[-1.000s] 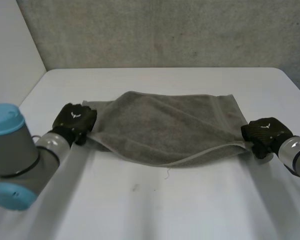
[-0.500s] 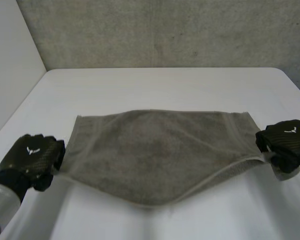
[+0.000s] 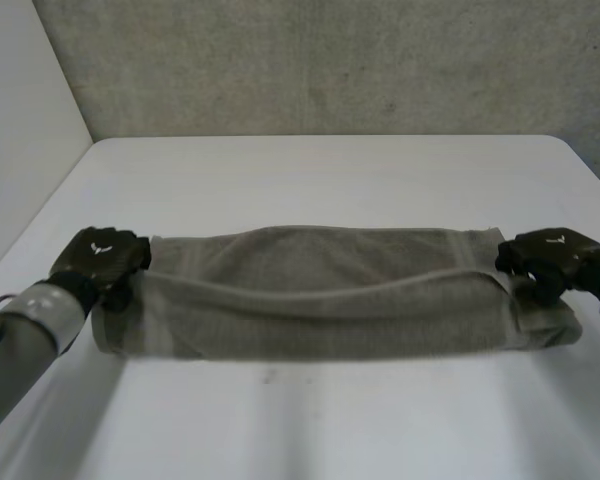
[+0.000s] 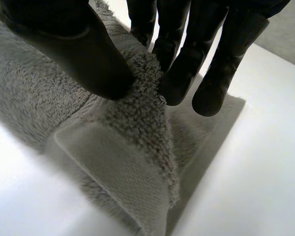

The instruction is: Fold the towel.

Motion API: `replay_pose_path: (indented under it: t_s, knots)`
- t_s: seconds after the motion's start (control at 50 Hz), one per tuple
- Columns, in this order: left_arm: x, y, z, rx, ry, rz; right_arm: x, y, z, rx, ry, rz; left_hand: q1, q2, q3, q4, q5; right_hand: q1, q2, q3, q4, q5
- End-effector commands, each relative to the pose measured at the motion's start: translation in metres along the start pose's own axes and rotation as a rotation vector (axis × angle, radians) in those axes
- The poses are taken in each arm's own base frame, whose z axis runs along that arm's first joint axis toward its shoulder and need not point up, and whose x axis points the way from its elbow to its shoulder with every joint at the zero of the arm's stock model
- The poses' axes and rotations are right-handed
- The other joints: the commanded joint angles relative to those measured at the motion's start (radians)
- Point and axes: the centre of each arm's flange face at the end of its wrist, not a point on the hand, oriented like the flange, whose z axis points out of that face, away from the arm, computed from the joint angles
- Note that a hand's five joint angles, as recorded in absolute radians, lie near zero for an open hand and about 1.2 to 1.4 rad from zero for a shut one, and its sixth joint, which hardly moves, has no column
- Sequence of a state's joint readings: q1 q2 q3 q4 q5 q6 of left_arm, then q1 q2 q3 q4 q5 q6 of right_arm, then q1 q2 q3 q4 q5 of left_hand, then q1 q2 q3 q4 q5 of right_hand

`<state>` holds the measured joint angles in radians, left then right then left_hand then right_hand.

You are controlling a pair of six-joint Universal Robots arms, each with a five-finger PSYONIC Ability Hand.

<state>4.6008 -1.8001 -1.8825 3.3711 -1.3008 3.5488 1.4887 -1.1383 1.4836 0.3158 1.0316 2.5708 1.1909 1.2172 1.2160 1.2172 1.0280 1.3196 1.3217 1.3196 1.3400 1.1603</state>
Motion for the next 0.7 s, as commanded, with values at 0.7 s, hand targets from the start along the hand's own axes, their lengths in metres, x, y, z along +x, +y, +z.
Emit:
replay_pose_path:
  t_s: [0.7]
  knots:
    - [0.007, 0.012, 0.159, 0.085, -0.052, 0.02, 0.028, -0.008, 0.127, 0.107, 0.153, -0.068, 0.205, 0.179, 0.18, 0.179, 0.194, -0.219, -0.221, -0.219, -0.239, -0.234]
